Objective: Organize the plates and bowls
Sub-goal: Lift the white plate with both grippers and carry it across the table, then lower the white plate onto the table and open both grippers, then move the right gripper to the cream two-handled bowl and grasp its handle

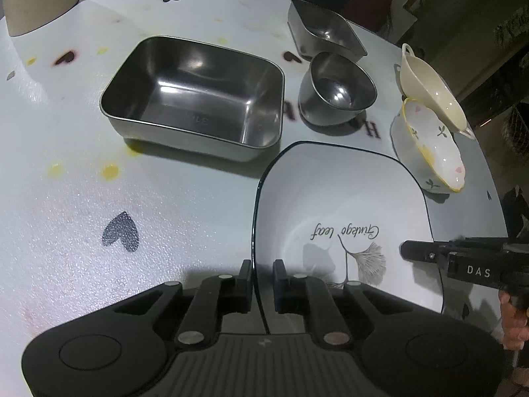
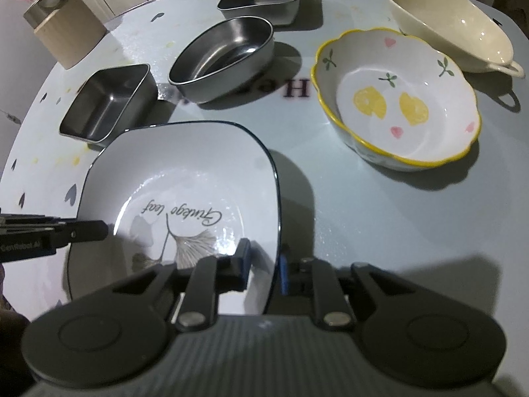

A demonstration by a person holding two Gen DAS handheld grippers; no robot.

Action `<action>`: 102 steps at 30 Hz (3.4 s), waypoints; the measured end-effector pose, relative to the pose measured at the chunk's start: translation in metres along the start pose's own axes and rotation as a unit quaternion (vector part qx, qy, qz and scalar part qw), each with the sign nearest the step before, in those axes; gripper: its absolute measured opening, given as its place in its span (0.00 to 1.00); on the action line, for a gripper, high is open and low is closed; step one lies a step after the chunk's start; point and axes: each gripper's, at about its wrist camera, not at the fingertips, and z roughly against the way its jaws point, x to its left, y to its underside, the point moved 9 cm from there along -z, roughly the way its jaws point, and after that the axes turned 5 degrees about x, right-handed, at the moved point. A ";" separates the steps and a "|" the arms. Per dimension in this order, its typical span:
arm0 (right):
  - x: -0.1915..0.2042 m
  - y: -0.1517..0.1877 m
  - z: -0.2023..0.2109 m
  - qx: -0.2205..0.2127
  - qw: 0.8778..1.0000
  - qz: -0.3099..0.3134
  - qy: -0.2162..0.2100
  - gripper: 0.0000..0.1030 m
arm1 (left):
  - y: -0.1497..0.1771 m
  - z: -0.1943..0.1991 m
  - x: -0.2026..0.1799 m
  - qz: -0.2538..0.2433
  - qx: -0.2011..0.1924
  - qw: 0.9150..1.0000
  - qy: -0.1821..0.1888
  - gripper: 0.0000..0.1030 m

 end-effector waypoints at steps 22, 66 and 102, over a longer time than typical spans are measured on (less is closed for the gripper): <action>-0.008 0.004 0.007 -0.019 0.999 -0.014 -0.023 0.48 | 0.003 -0.001 -0.001 -0.018 0.002 0.999 -0.029 0.51; -0.159 -0.044 0.165 -0.305 0.929 -0.208 -0.026 1.00 | -0.105 0.106 -0.134 -0.103 -0.223 0.969 0.012 1.00; -0.249 -0.081 0.056 -0.267 0.827 -0.475 -0.141 0.17 | -0.243 -0.037 -0.221 -0.139 -0.215 0.964 0.066 0.75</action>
